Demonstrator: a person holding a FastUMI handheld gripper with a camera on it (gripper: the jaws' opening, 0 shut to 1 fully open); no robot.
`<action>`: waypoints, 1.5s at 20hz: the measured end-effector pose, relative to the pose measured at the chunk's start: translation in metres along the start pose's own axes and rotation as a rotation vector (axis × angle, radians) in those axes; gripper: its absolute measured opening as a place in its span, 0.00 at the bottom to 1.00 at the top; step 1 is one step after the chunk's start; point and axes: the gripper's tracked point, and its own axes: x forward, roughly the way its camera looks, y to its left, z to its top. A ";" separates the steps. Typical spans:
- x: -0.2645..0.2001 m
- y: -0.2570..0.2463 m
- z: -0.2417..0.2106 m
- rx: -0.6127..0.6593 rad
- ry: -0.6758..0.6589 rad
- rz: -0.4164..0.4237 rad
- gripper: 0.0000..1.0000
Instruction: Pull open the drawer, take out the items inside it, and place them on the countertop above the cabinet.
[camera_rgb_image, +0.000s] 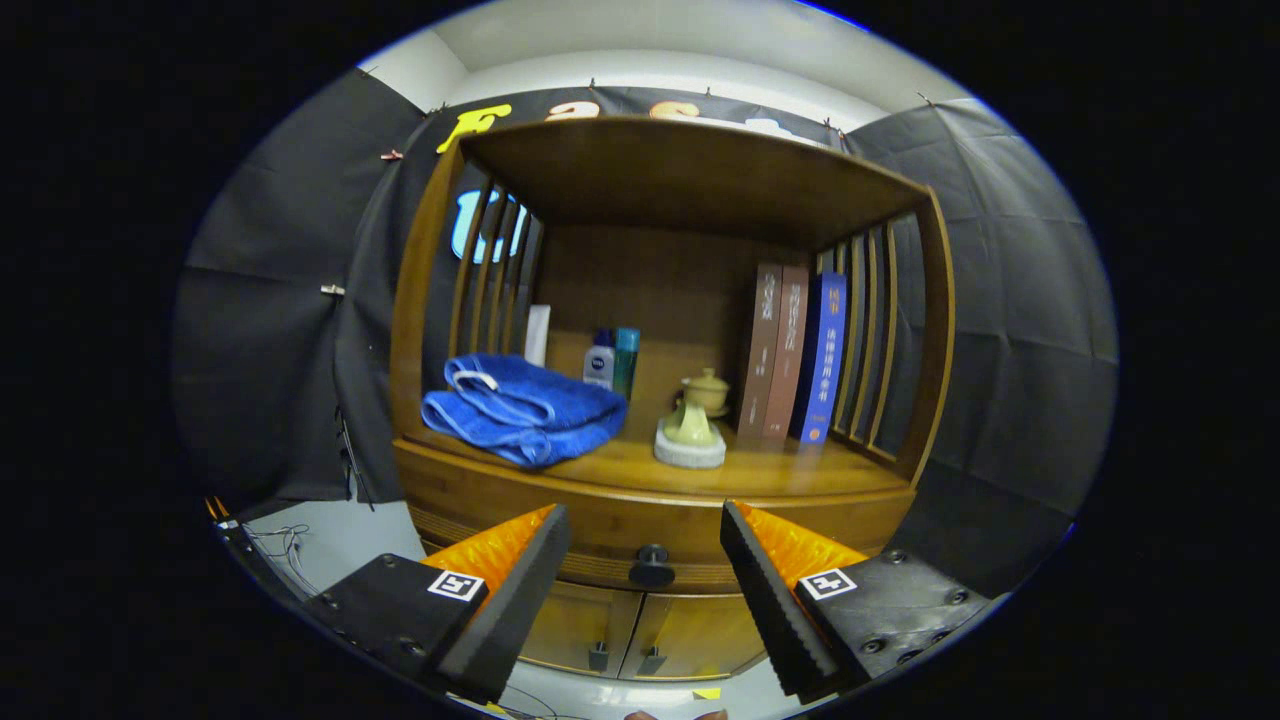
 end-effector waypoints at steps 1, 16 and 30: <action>-0.007 0.004 0.015 0.008 -0.009 0.011 0.98; -0.084 -0.026 0.128 0.104 -0.089 -0.007 0.98; -0.093 -0.020 0.136 0.130 -0.102 0.013 0.99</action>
